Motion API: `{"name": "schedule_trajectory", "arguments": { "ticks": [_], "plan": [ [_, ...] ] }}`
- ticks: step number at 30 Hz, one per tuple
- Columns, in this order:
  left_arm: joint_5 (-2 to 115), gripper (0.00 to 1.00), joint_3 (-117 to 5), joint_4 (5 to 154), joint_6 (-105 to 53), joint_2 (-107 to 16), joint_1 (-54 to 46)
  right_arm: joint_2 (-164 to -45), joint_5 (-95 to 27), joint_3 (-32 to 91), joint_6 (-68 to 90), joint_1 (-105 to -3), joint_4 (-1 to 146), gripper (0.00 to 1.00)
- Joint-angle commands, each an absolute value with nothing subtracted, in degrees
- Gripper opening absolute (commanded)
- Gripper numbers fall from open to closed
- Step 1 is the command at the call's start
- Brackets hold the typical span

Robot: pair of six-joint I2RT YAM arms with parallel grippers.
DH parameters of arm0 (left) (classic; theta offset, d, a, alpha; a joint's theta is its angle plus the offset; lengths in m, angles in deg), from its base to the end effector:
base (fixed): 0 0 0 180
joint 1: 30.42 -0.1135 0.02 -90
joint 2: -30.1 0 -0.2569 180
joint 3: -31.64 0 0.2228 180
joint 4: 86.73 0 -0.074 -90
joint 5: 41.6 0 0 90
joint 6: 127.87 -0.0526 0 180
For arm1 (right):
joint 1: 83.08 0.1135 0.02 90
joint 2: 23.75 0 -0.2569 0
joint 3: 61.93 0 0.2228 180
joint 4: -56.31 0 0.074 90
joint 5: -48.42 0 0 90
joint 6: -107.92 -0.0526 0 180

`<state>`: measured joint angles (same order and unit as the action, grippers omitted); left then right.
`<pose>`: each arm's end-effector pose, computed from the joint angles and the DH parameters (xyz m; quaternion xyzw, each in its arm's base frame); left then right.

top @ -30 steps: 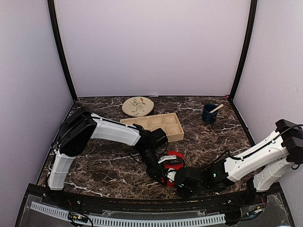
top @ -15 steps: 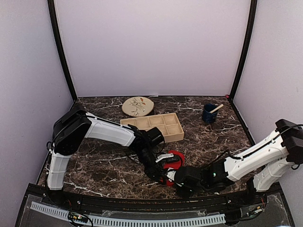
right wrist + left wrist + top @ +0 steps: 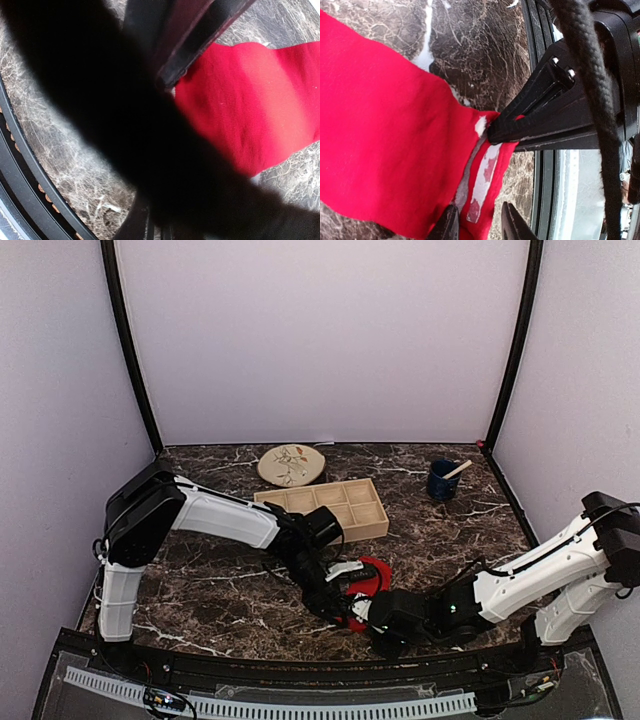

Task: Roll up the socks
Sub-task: Roll the sock at the center of the board.

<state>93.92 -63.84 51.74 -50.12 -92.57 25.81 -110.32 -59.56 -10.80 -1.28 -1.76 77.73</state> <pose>0.1895 -0.3509 0.1247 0.5690 0.7090 -0.4163 0.0155 0.0544 0.2486 0.1369 -0.4503 0.8340 0.1209 0.2952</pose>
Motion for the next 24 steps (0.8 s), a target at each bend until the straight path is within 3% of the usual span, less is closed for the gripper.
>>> {"name": "schedule_trajectory", "arguments": {
  "ticks": [1,24],
  "plan": [
    [84.3,0.32,-60.6,48.8,-49.5,-92.8,24.1,-110.0,-59.9,-10.6,-2.3,-2.2,78.2,0.0],
    [79.8,0.33,-52.9,55.0,-45.7,-85.7,20.5,-109.1,-55.9,-11.1,-2.6,-4.3,77.0,0.0]
  ]
}}
